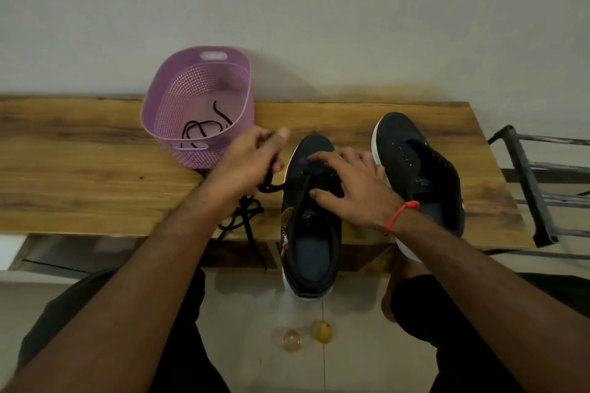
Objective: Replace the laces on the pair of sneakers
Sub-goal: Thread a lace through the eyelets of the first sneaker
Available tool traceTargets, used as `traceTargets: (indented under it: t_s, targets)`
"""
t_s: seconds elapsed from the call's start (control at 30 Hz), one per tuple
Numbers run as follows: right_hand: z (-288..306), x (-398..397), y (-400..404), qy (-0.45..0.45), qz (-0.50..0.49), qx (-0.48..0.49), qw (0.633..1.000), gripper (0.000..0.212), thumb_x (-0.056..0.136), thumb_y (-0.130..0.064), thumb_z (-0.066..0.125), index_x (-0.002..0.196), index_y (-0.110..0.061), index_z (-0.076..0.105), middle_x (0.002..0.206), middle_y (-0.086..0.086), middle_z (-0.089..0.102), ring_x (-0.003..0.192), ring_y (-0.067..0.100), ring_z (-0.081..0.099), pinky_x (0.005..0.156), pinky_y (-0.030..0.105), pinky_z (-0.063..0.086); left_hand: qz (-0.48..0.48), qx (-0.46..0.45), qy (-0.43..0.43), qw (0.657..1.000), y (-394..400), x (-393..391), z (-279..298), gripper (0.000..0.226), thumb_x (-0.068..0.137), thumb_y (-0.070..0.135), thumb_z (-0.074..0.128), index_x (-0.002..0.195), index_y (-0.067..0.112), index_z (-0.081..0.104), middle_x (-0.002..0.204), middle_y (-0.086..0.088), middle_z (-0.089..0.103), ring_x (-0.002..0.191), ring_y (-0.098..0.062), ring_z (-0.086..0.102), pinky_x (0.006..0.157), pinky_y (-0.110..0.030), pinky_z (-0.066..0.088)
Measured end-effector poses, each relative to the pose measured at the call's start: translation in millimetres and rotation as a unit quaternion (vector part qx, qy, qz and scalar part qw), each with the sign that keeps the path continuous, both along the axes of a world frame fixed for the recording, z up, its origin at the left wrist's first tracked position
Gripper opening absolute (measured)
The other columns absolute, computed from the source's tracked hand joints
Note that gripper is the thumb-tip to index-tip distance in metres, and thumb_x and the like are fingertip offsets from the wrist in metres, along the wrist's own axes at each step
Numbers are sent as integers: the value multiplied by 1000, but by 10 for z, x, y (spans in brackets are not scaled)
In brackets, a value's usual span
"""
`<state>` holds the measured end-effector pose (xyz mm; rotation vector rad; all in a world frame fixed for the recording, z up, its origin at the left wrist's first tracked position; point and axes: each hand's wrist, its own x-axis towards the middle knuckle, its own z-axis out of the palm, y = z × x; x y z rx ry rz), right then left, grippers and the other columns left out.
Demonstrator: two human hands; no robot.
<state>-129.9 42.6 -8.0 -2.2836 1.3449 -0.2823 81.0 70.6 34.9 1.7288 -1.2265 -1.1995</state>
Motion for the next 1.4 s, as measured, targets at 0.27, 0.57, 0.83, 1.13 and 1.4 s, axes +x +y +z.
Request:
traceTargets:
  t_s: [0.27, 0.57, 0.83, 1.13, 1.4]
  targets:
    - [4, 21, 11, 0, 8, 4, 1000, 74, 73, -66, 45, 143, -47, 33, 136, -9, 36, 127, 19, 26, 98, 37, 19, -202, 17, -314, 928, 30, -89, -170, 9, 95, 42, 65, 98, 34, 64, 88, 11, 63, 80, -8, 62, 78, -43, 58]
    - [11, 4, -5, -14, 5, 13, 1000, 74, 70, -66, 42, 141, -48, 31, 133, -9, 35, 124, 16, 25, 99, 37, 20, 90, -141, -313, 935, 1, 110, -32, 28, 101, 36, 42, 75, 27, 48, 68, 4, 52, 59, -11, 47, 54, -27, 30]
    - [19, 23, 11, -11, 12, 8, 1000, 75, 74, -61, 47, 145, -42, 29, 134, -6, 34, 123, 17, 26, 98, 35, 18, -118, -84, -329, 933, 34, -8, -220, 51, 91, 40, 62, 140, 39, 48, 117, 5, 56, 104, -10, 55, 87, -42, 53]
    - [11, 20, 6, -12, 16, 17, 1000, 73, 75, -58, 46, 145, -47, 28, 135, -7, 32, 121, 18, 26, 95, 37, 18, -81, -37, -228, 970, -22, -144, -331, 47, 86, 43, 71, 129, 36, 52, 117, 8, 59, 97, -4, 60, 71, -26, 50]
    - [26, 36, 29, -17, 15, 29, 999, 70, 74, -57, 47, 142, -46, 32, 135, -6, 33, 119, 16, 26, 95, 38, 21, -35, -30, -196, 980, -9, -227, -352, 15, 96, 34, 66, 88, 22, 63, 91, 4, 67, 81, -11, 64, 62, -31, 53]
